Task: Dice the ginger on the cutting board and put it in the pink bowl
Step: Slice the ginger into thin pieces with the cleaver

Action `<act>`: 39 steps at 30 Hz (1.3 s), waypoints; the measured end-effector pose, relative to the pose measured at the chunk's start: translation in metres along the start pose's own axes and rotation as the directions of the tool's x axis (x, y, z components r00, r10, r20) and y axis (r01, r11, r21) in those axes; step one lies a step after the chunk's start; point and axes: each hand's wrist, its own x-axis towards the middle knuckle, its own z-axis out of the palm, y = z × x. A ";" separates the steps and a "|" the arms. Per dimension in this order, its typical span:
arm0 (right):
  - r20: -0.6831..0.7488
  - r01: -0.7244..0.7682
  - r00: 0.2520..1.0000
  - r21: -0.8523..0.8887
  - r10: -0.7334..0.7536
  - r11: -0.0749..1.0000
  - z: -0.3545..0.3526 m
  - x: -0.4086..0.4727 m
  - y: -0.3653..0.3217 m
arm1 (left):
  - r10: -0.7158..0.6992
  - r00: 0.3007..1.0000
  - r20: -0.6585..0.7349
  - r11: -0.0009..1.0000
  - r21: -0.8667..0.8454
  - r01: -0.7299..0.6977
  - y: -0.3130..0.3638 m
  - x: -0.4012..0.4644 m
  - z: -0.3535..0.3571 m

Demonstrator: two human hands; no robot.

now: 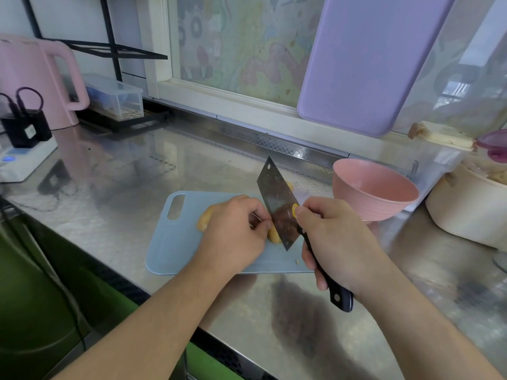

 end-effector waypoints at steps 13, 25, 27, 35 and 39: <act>-0.044 0.005 0.999 -0.071 -0.008 0.997 0.006 0.001 -0.002 | -0.032 0.999 0.004 0.999 -0.015 0.032 0.000 0.001 0.000; -0.079 0.031 0.996 -0.100 -0.039 0.995 0.013 -0.001 -0.002 | 0.039 0.999 -0.006 0.999 0.019 -0.038 -0.004 0.002 0.002; -0.082 0.054 0.994 -0.147 -0.067 0.988 0.014 0.000 -0.001 | 0.047 0.999 -0.009 0.999 0.016 -0.046 -0.004 0.002 0.002; -0.056 0.003 0.998 -0.113 -0.010 0.994 0.015 -0.007 0.002 | 0.038 0.999 -0.007 0.999 -0.015 -0.038 -0.004 0.003 0.003; -0.062 0.005 0.998 -0.137 -0.014 0.991 0.016 -0.006 0.001 | 0.047 0.999 -0.008 0.999 -0.007 -0.047 -0.003 0.002 0.003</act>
